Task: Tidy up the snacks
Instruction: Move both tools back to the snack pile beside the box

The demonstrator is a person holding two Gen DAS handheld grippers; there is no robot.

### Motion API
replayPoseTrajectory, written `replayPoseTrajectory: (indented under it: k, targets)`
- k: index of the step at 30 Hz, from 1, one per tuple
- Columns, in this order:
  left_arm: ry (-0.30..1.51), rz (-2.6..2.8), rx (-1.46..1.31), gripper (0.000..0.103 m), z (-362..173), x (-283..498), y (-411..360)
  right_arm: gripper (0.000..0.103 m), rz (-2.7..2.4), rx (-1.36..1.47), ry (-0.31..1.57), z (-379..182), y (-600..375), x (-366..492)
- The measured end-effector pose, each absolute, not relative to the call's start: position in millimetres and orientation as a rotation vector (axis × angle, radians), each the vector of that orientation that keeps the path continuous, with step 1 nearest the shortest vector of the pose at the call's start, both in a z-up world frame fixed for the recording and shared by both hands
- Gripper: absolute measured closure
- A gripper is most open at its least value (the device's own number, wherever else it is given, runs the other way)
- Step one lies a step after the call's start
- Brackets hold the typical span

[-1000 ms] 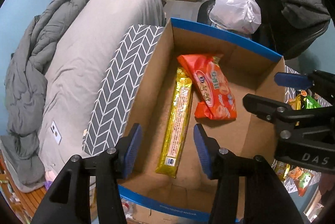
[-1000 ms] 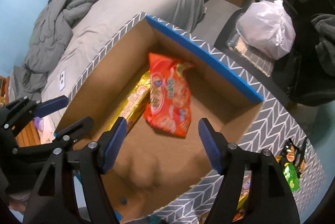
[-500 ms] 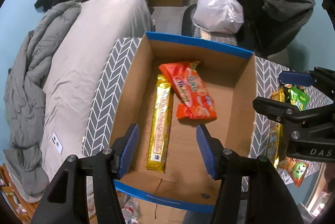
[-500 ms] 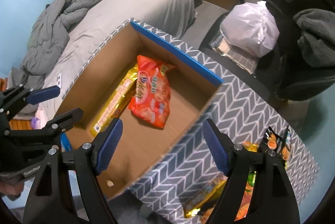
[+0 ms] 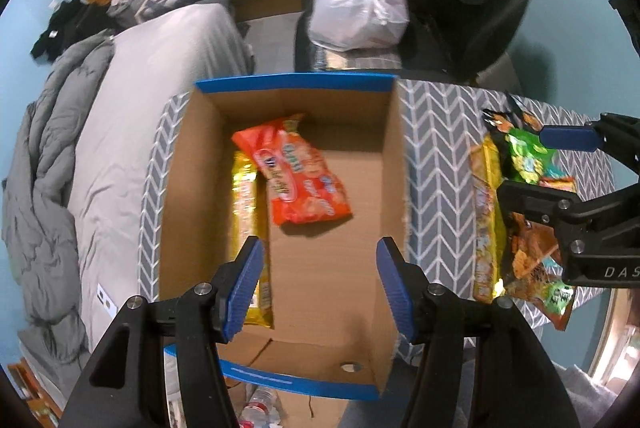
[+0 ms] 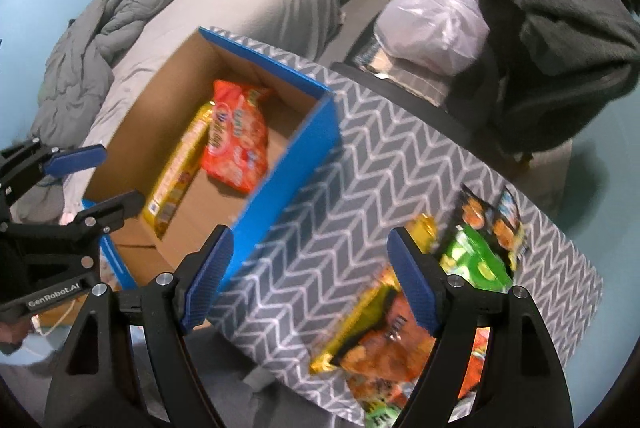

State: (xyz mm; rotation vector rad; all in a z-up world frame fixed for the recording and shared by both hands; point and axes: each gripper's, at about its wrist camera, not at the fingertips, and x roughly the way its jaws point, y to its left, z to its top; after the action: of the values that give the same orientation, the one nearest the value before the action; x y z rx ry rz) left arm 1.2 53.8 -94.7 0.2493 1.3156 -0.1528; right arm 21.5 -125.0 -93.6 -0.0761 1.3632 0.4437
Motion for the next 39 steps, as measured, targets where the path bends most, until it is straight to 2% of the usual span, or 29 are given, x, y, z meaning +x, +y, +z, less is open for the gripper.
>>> replayPoseTrajectory:
  k: [13,18,26,39]
  targets:
    - [1.359,-0.286,0.309,0.043,-110,-12,-12,0.022,0.412,-0.1,1.403,-111,-196,-18]
    - [1.378,-0.321,0.326,0.038,-120,-21,-31,0.022,0.42,-0.105,1.424,-124,-216,-29]
    - [1.439,-0.347,0.36,0.038,-147,-32,-56,0.021,0.432,-0.146,1.458,-147,-247,-42]
    - [1.532,-0.329,0.323,0.037,-184,-40,-64,0.019,0.584,-0.319,1.485,-174,-237,-51]
